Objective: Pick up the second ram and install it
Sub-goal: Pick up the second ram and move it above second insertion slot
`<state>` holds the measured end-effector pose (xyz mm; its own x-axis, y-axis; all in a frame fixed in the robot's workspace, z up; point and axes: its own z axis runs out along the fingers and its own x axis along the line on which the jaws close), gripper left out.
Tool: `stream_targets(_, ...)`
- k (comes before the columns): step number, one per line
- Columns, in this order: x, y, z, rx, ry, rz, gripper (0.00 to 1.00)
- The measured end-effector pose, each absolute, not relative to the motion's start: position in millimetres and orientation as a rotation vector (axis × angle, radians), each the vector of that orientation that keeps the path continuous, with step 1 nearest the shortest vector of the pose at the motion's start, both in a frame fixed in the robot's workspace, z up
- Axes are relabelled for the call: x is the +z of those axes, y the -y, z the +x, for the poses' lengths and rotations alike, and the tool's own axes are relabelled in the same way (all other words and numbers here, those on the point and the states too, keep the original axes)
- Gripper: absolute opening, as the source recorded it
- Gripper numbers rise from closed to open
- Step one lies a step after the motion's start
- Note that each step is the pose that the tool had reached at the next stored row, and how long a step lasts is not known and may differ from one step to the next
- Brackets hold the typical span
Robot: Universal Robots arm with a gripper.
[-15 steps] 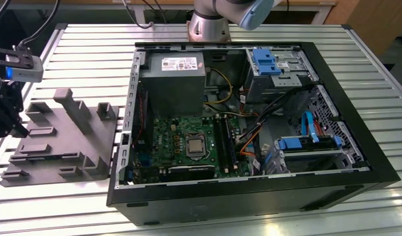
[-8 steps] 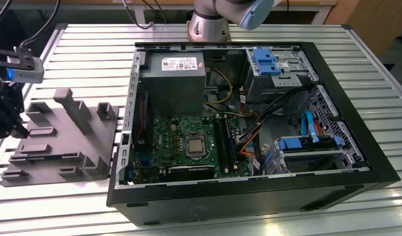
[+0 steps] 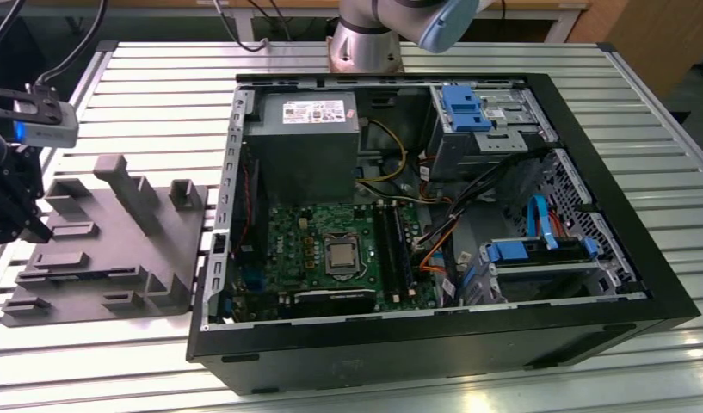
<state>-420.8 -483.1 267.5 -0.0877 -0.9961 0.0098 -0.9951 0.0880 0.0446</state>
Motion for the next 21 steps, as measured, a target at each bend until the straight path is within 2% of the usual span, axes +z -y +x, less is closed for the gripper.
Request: stream_targets(21,262.7,483.1,-420.8,-0.041,2.289,2.096,0.11)
